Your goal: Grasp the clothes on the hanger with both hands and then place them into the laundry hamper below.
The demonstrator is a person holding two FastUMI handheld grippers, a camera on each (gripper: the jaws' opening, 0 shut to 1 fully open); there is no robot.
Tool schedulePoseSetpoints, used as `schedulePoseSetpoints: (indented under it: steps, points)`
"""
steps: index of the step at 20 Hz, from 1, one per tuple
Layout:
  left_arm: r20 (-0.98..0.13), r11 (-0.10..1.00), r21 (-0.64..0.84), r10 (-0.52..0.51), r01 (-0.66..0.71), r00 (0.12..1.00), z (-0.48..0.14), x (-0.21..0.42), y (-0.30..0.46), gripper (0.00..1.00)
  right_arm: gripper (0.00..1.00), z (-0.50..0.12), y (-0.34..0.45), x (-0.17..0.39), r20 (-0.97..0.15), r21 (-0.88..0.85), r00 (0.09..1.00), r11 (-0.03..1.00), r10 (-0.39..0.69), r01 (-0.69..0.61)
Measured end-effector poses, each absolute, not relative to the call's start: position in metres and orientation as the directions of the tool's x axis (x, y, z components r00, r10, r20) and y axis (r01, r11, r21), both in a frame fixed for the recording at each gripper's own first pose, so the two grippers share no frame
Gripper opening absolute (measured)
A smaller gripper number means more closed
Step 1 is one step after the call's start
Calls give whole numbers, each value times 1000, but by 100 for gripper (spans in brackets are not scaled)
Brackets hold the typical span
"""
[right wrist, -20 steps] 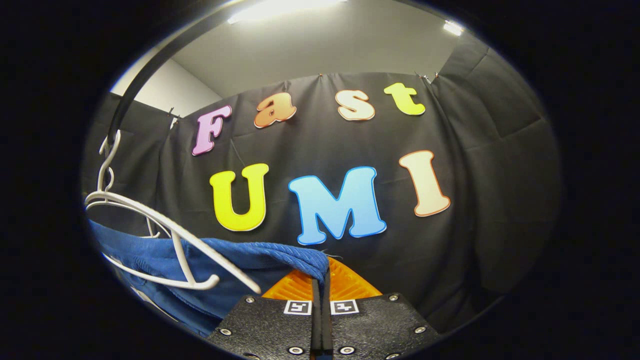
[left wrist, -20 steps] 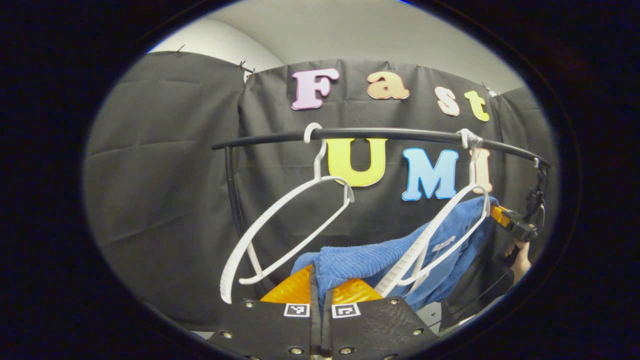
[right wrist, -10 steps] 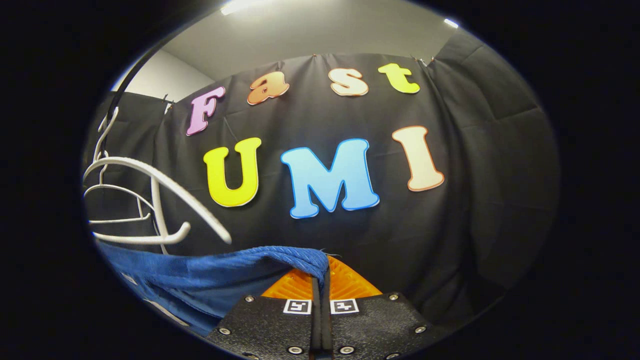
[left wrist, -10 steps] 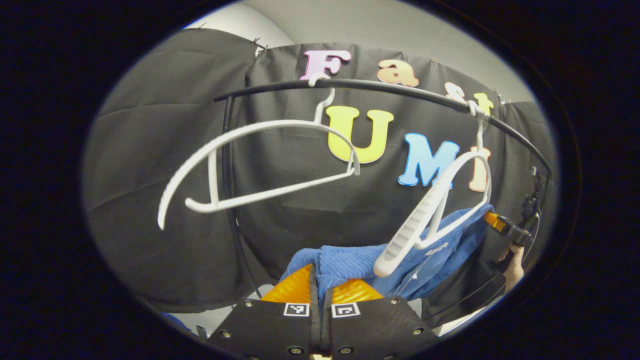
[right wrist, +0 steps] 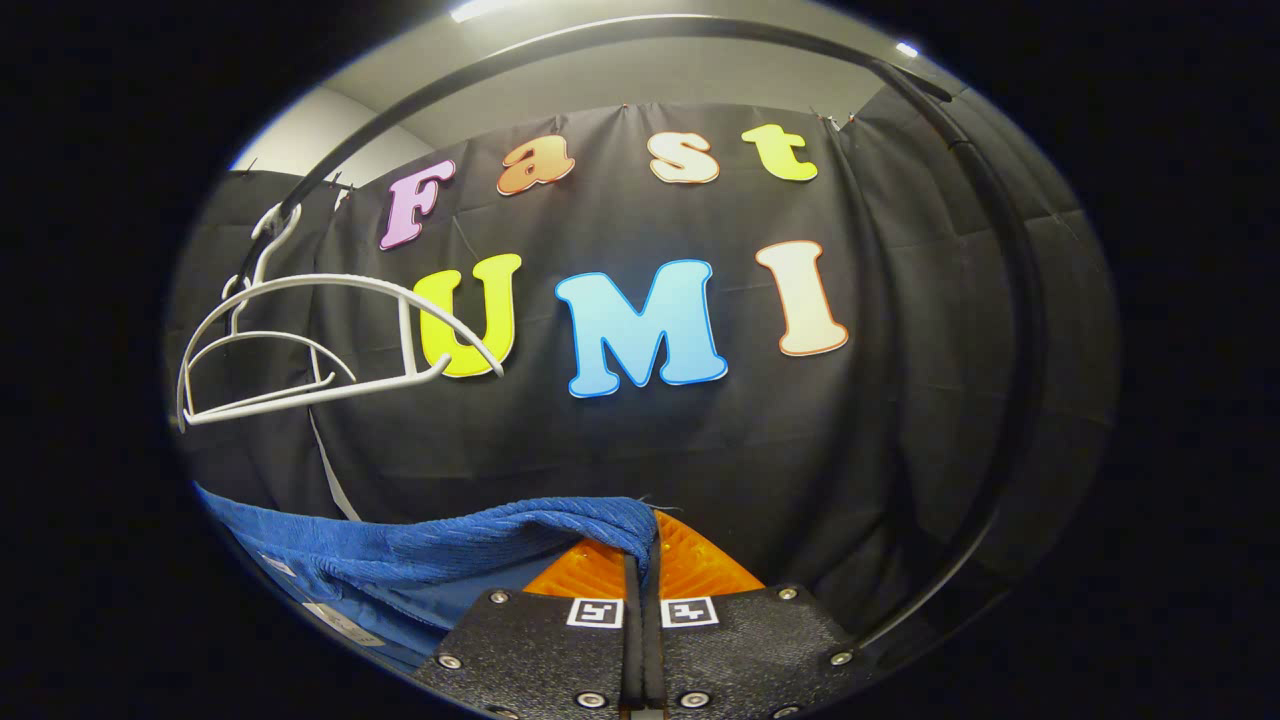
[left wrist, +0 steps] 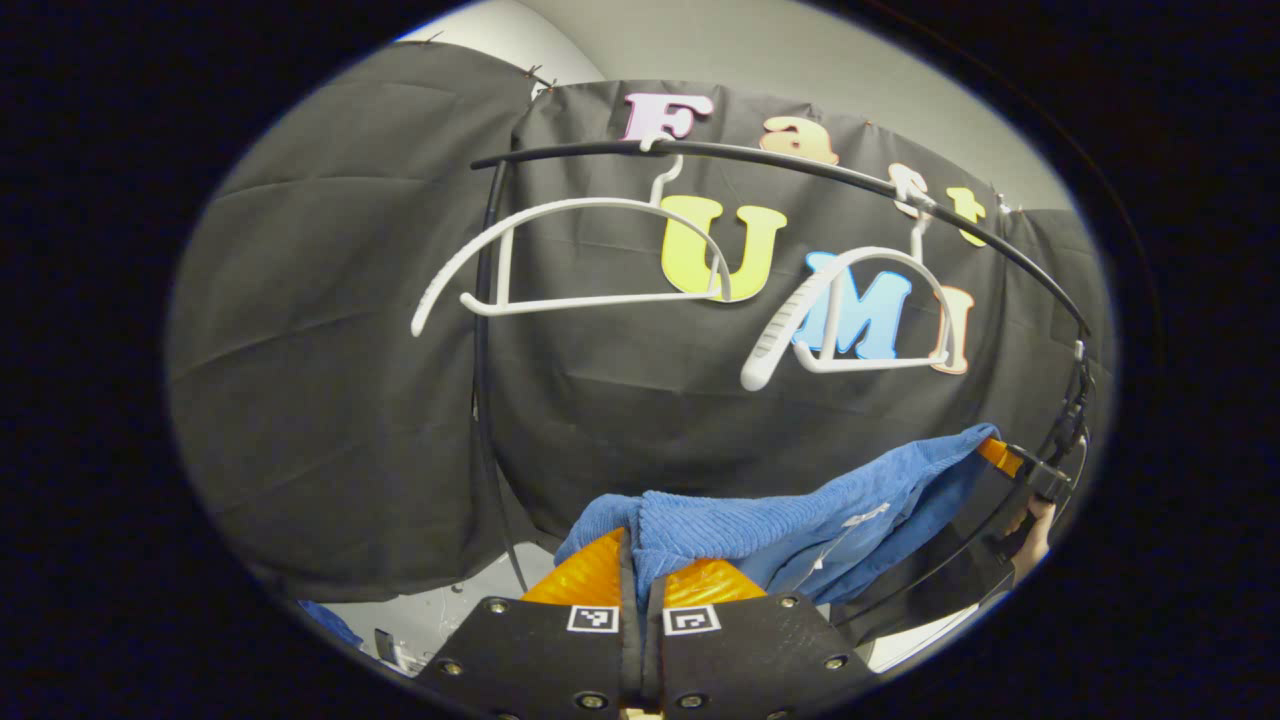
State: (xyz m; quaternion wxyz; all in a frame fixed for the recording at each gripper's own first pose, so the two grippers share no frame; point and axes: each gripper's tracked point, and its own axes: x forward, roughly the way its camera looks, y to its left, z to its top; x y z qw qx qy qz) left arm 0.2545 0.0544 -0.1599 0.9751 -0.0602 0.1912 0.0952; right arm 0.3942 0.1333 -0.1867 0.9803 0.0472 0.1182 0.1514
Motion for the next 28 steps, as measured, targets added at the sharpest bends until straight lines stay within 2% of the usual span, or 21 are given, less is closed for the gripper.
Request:
schedulePoseSetpoints:
  steps: [8,16,20,28]
  points:
    - [-340,997,-17,66,-76,938,-127,193,34,2,0,-151,130,294,-257,73,931,966,259,-249]
    - [-280,995,-46,-96,87,955,-117,174,16,1,0,-126,148,208,-249,16,936,967,250,-254]
    - [-277,986,-44,-168,162,946,-126,167,0,1,0,-136,161,169,-275,2,928,966,250,-260]
    - [-321,958,-66,-285,279,903,-178,177,-32,2,0,-193,200,133,-393,15,876,954,280,-299]
